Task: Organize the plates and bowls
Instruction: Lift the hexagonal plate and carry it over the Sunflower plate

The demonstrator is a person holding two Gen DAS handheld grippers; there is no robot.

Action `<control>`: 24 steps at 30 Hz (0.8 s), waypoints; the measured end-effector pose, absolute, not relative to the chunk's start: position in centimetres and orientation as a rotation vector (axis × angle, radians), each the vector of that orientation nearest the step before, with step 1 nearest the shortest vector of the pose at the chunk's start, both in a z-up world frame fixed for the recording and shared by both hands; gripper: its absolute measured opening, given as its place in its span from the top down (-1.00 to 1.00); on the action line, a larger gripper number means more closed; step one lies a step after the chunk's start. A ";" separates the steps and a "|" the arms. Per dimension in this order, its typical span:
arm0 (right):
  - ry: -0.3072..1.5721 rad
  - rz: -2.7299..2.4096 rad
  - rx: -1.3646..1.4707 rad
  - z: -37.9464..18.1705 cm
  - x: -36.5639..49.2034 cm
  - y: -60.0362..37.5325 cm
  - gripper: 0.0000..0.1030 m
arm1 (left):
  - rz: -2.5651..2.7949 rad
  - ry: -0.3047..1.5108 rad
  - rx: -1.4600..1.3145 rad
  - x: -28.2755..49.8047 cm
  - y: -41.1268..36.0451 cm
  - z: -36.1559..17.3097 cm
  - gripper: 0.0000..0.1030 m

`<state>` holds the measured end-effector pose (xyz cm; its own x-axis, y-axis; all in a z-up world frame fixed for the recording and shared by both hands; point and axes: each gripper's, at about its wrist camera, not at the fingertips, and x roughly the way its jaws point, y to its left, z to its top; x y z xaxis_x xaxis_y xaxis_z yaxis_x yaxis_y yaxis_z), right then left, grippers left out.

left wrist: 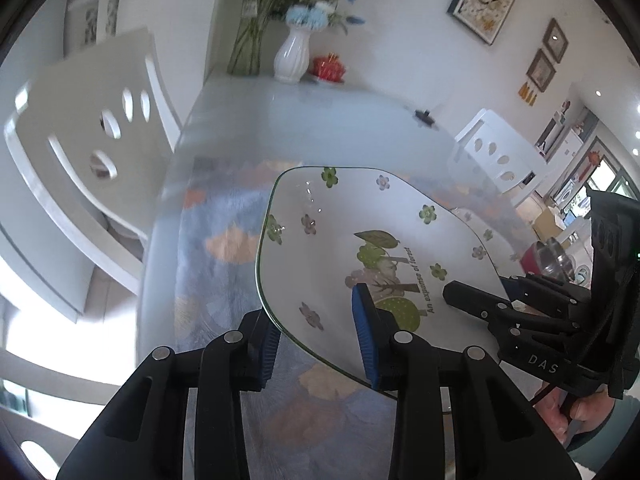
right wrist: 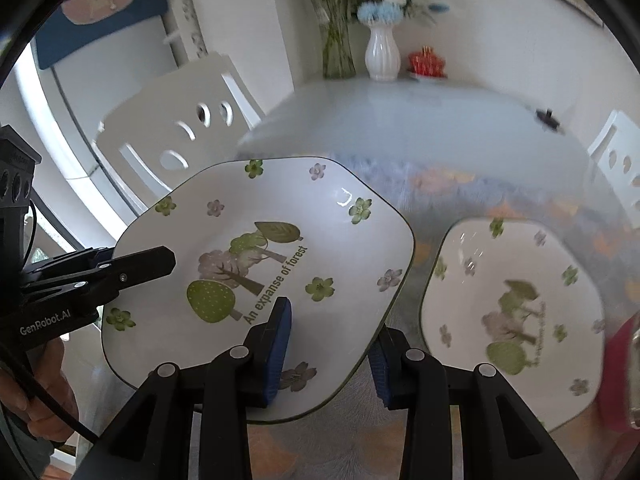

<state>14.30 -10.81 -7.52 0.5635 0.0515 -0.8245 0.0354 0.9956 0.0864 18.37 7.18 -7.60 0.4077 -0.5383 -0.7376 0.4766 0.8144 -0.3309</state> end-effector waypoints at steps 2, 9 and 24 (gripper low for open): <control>0.944 0.011 0.091 -6.1 13.6 -10.6 0.33 | -0.641 0.934 -0.070 17.6 7.3 -6.2 0.40; 0.877 0.008 0.079 -1.1 8.6 -9.7 0.33 | -0.661 0.884 -0.056 12.3 8.0 -1.3 0.40; 0.972 0.024 0.115 -0.4 -8.3 -7.2 0.32 | -0.663 1.016 -0.049 -3.4 9.6 -2.0 0.40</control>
